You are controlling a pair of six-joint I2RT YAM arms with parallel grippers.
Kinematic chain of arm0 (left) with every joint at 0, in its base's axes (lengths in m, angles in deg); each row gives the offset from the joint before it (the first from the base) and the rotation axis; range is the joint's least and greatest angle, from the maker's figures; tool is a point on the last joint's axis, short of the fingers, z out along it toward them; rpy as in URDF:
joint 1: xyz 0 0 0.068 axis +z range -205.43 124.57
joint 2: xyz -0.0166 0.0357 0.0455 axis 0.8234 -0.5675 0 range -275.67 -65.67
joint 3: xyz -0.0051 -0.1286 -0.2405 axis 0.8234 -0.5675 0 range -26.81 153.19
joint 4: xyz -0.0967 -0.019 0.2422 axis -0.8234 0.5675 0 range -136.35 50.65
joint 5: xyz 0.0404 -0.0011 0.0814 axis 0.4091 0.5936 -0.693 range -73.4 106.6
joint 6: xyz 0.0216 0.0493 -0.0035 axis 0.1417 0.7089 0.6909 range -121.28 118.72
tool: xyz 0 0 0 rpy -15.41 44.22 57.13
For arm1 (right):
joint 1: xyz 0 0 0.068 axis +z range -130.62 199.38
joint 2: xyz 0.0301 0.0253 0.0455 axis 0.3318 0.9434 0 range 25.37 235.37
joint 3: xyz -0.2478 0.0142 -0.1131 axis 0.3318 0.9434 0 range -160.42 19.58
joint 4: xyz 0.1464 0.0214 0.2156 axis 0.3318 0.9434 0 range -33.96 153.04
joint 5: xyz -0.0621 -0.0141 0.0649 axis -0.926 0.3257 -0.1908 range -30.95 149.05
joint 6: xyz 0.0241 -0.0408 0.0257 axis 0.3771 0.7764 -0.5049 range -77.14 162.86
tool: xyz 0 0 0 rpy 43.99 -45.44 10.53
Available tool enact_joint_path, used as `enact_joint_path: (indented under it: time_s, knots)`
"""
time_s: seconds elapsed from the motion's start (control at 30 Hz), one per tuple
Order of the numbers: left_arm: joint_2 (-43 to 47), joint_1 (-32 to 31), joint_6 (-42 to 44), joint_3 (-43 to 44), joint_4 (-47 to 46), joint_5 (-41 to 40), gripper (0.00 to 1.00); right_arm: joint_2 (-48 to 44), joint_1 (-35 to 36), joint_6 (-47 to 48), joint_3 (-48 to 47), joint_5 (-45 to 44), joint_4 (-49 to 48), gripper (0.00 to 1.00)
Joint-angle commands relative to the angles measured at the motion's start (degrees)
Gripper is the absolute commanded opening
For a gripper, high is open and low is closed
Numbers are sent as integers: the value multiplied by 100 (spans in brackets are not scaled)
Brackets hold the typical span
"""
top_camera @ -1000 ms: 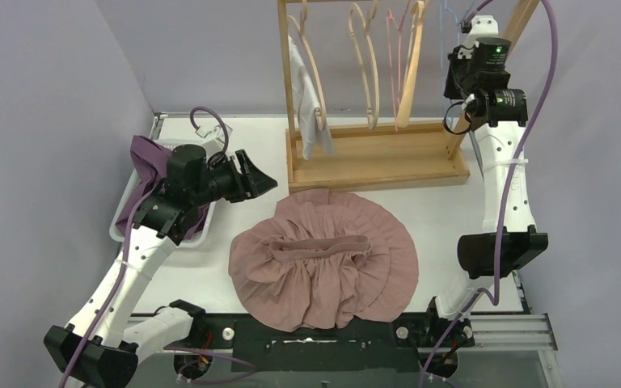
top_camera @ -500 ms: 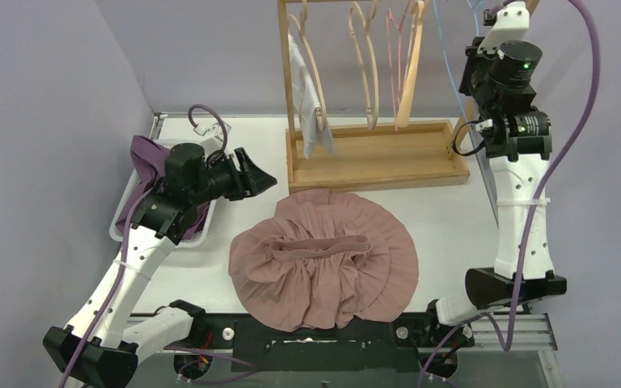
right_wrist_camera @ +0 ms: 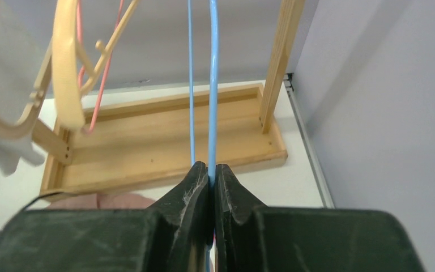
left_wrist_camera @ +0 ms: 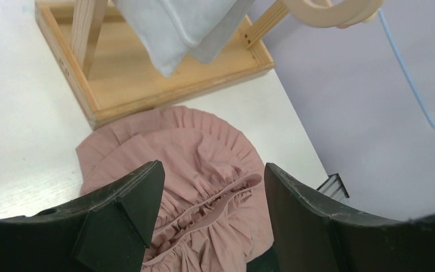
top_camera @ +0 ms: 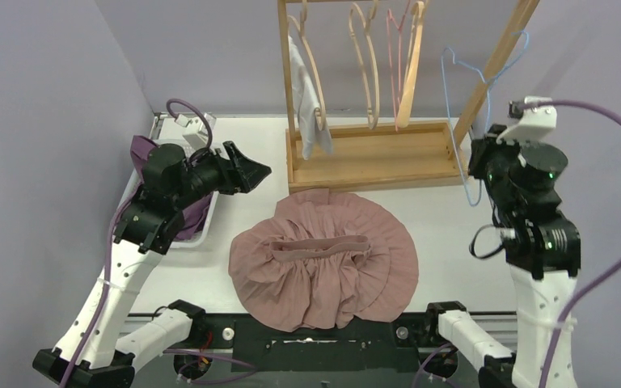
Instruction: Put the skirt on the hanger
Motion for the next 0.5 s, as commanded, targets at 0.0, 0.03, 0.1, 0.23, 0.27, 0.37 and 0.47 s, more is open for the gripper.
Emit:
enact_joint_path:
  time_s: [0.0, 0.03, 0.1, 0.23, 0.27, 0.37, 0.47]
  knots:
    - [264, 38, 508, 333, -686, -111, 67, -962, 43, -331, 569, 493, 968, 0]
    - [282, 38, 564, 323, -765, -94, 68, -1126, 43, -343, 725, 624, 1182, 0]
    - [301, 37, 652, 285, -912, -42, 72, -1450, 43, -355, 1051, 935, 1533, 0]
    - [312, 29, 767, 162, -1173, 181, 82, -1961, 33, -185, 1495, 2041, 1834, 0]
    - [312, 29, 804, 140, -1203, 240, 82, -2027, 31, -127, 1558, 2206, 1899, 0]
    - [310, 24, 929, 58, -1315, 375, 82, -2188, 73, 38, 1745, 2628, 2009, 0]
    - [343, 12, 1033, -77, -1492, 523, 82, -2387, 53, 383, 1839, 3461, 1899, 0]
